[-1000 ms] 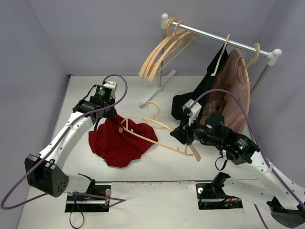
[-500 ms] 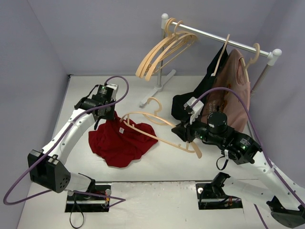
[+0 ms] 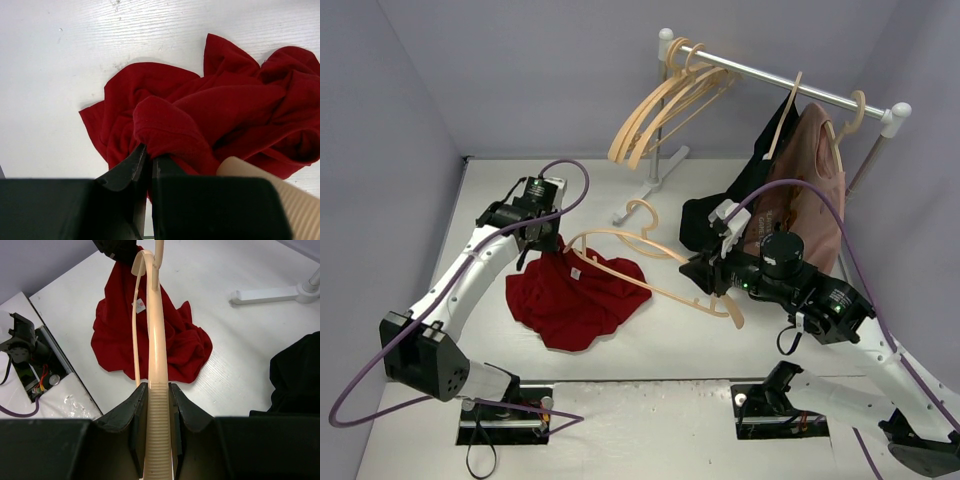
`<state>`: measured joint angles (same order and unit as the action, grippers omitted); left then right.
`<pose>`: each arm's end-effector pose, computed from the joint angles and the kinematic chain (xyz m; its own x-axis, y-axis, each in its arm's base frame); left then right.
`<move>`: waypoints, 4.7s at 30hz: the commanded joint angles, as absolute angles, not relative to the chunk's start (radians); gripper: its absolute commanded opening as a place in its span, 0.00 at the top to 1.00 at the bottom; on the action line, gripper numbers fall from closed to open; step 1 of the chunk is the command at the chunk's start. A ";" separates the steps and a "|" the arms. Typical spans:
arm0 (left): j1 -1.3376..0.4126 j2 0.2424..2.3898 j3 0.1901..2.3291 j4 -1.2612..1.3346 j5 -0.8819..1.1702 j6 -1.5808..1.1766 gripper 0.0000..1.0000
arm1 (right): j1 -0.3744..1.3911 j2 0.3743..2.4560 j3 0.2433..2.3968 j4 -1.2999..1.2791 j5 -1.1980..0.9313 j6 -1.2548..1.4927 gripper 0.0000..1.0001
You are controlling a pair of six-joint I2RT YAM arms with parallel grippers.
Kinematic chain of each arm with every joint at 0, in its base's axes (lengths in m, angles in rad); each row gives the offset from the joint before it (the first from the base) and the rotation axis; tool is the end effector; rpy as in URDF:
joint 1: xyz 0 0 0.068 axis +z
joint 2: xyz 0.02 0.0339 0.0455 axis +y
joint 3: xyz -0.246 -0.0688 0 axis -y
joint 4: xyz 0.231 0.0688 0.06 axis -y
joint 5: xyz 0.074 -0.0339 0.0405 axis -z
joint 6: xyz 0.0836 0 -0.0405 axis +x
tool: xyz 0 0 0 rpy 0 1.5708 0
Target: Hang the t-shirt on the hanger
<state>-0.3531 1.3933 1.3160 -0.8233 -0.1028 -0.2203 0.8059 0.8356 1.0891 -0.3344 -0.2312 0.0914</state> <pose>0.2930 -0.0988 0.2745 -0.7797 0.0557 -0.6237 0.1166 0.9915 -0.0573 0.1374 0.1709 0.3994 -0.1343 -0.0116 -0.9909 -0.8517 0.5125 0.1094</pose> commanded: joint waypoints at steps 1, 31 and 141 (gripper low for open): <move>-0.345 1.394 1.379 -0.822 -0.110 -0.242 1.00 | 0.808 0.839 1.131 -0.256 -0.280 0.080 1.00; -0.347 1.286 1.449 -0.857 0.172 -0.071 1.00 | 0.808 0.914 1.017 0.006 -0.276 0.014 1.00; -0.219 1.138 1.363 -0.506 0.473 0.198 1.00 | 0.601 1.078 0.910 0.667 -0.810 0.336 1.00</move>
<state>-0.2511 1.1809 1.3403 -0.6105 0.3657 0.1620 0.5907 1.0520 0.8968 0.3970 -0.6864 0.2512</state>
